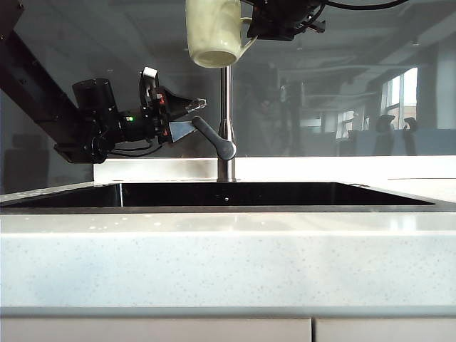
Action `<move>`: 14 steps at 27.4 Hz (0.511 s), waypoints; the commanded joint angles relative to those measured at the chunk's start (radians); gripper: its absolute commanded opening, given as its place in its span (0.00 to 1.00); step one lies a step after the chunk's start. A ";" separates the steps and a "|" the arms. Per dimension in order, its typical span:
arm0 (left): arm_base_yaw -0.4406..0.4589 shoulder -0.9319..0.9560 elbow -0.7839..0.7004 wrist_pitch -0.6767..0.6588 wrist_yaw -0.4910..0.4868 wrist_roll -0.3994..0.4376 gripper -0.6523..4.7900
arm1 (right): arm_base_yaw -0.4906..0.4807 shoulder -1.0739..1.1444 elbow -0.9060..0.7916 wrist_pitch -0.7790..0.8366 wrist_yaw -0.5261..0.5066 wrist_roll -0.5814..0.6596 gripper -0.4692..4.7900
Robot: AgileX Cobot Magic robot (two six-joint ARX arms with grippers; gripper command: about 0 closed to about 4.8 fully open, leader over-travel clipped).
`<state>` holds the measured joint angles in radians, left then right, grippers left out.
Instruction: Pick up the mug next to the sink, go to the faucet to get some water, pour the water into the sink, and finally put the mug back to its place.
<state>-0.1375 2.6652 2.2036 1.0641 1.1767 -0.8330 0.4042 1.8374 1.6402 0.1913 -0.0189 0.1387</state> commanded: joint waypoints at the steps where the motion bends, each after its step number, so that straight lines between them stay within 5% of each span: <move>1: -0.003 -0.009 0.005 0.085 0.096 -0.077 1.00 | 0.002 -0.016 0.016 0.069 -0.002 0.014 0.08; 6: -0.002 -0.009 0.005 0.162 0.134 -0.169 1.00 | 0.002 -0.016 0.016 0.069 -0.002 0.014 0.08; 14: -0.001 -0.009 0.005 0.193 0.047 -0.080 1.00 | 0.002 -0.016 0.016 0.075 -0.002 0.014 0.08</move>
<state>-0.1394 2.6644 2.2040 1.2423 1.2442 -0.9550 0.4046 1.8374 1.6405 0.1951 -0.0189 0.1383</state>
